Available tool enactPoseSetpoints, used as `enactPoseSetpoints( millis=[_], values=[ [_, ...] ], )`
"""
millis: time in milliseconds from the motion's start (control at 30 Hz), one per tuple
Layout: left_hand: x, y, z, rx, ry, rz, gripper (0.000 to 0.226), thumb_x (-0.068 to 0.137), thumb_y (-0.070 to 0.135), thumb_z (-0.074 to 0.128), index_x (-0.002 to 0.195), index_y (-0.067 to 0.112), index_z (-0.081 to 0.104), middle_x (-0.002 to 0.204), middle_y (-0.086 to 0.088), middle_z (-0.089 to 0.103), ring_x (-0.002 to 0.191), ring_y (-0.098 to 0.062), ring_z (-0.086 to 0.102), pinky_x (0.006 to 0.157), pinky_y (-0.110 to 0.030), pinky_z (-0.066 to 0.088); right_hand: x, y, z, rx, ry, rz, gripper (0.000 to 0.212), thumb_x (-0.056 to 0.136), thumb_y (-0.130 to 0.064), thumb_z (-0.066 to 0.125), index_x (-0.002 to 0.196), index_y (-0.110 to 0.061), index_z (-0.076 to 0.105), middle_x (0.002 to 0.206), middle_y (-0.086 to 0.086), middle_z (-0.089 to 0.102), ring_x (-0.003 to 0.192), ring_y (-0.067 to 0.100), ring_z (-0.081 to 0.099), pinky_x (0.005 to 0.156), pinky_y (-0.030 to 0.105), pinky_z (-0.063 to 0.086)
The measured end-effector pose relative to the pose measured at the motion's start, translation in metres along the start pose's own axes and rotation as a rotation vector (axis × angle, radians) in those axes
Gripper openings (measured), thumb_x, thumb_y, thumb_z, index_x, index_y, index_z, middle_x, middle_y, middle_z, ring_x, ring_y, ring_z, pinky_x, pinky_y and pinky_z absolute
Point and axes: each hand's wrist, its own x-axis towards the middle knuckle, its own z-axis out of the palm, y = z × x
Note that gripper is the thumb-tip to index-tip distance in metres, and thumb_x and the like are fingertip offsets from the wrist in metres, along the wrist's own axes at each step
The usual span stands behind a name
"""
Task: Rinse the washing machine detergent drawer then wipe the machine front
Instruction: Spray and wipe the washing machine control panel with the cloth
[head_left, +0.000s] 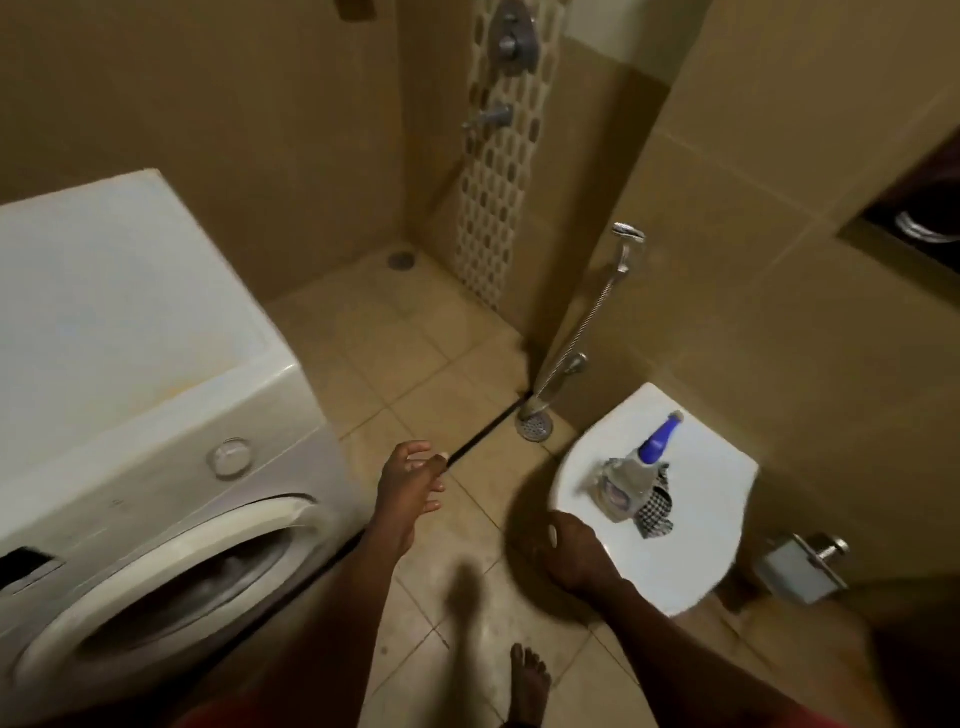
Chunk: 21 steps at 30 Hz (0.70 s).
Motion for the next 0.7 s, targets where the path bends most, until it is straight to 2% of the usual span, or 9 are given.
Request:
enactPoseSetpoints(
  millis=[100,200,300,367,433,500,567,633,700],
  values=[
    [0.004,-0.003,0.071,0.111,-0.162,0.019,0.038,0.088,0.022,0.07,0.122,0.022,0.054,0.103,-0.005,0.065,0.081,-0.018,0.061,0.075,-0.038,0.052,-0.007,0.064,-0.014,0.044,-0.015,0.134,0.059,0.083,-0.043,0.049,0.131,-0.009,0.05,0.138,0.009,0.051,0.129,0.023,0.045,0.104,0.024,0.03],
    [0.011,-0.008,0.138,0.213,-0.303,0.024,0.059,0.083,0.027,0.076,0.134,0.028,0.047,0.117,-0.007,0.06,0.093,-0.013,0.06,0.072,-0.032,0.051,0.0,0.125,-0.032,0.083,0.023,0.244,0.051,0.086,-0.024,0.06,0.134,-0.01,0.047,0.141,0.01,0.047,0.132,0.023,0.042,0.104,0.023,0.028],
    [0.011,-0.014,0.181,0.271,-0.429,0.067,0.081,0.079,0.025,0.08,0.145,0.031,0.034,0.124,-0.001,0.052,0.097,-0.005,0.055,0.068,-0.021,0.048,0.008,0.158,-0.055,0.094,0.095,0.282,0.052,0.084,-0.017,0.062,0.133,-0.007,0.047,0.139,0.012,0.048,0.128,0.025,0.045,0.102,0.025,0.033],
    [0.015,-0.021,0.206,0.338,-0.495,0.113,0.093,0.076,0.025,0.083,0.149,0.033,0.026,0.132,0.002,0.046,0.109,-0.01,0.052,0.08,-0.023,0.048,0.017,0.177,-0.07,0.113,0.127,0.303,0.056,0.083,-0.015,0.063,0.135,-0.006,0.045,0.141,0.013,0.046,0.128,0.027,0.045,0.102,0.027,0.035],
    [0.023,-0.027,0.226,0.403,-0.519,0.161,0.105,0.071,0.028,0.087,0.151,0.035,0.02,0.147,0.0,0.037,0.129,-0.019,0.043,0.101,-0.036,0.045,0.029,0.194,-0.079,0.13,0.162,0.314,0.061,0.081,-0.013,0.065,0.137,-0.004,0.042,0.142,0.015,0.043,0.128,0.028,0.045,0.103,0.029,0.036],
    [0.032,-0.031,0.242,0.461,-0.538,0.2,0.112,0.068,0.028,0.089,0.153,0.032,0.015,0.155,-0.002,0.031,0.138,-0.022,0.037,0.112,-0.043,0.038,0.042,0.204,-0.086,0.152,0.205,0.307,0.066,0.079,-0.013,0.07,0.138,-0.004,0.041,0.143,0.016,0.043,0.129,0.03,0.044,0.104,0.032,0.036],
    [0.039,-0.034,0.257,0.513,-0.558,0.245,0.118,0.064,0.032,0.09,0.153,0.026,0.013,0.157,-0.004,0.028,0.14,-0.02,0.034,0.111,-0.034,0.035,0.056,0.211,-0.093,0.171,0.221,0.304,0.071,0.076,-0.014,0.074,0.138,-0.003,0.04,0.141,0.015,0.044,0.128,0.03,0.044,0.102,0.032,0.037],
    [0.043,-0.039,0.269,0.551,-0.591,0.305,0.128,0.053,0.047,0.087,0.154,0.019,0.012,0.156,-0.003,0.028,0.136,-0.012,0.034,0.102,-0.023,0.034,0.069,0.214,-0.097,0.175,0.217,0.3,0.08,0.072,-0.015,0.078,0.14,-0.005,0.037,0.143,0.013,0.041,0.129,0.03,0.043,0.103,0.033,0.037],
    [0.048,-0.046,0.28,0.557,-0.628,0.339,0.13,0.051,0.049,0.082,0.154,0.014,0.01,0.157,-0.007,0.029,0.136,-0.016,0.038,0.098,-0.018,0.035,0.082,0.22,-0.098,0.174,0.214,0.301,0.093,0.069,-0.021,0.081,0.145,-0.009,0.03,0.149,0.011,0.035,0.133,0.03,0.04,0.107,0.038,0.039]
  ],
)
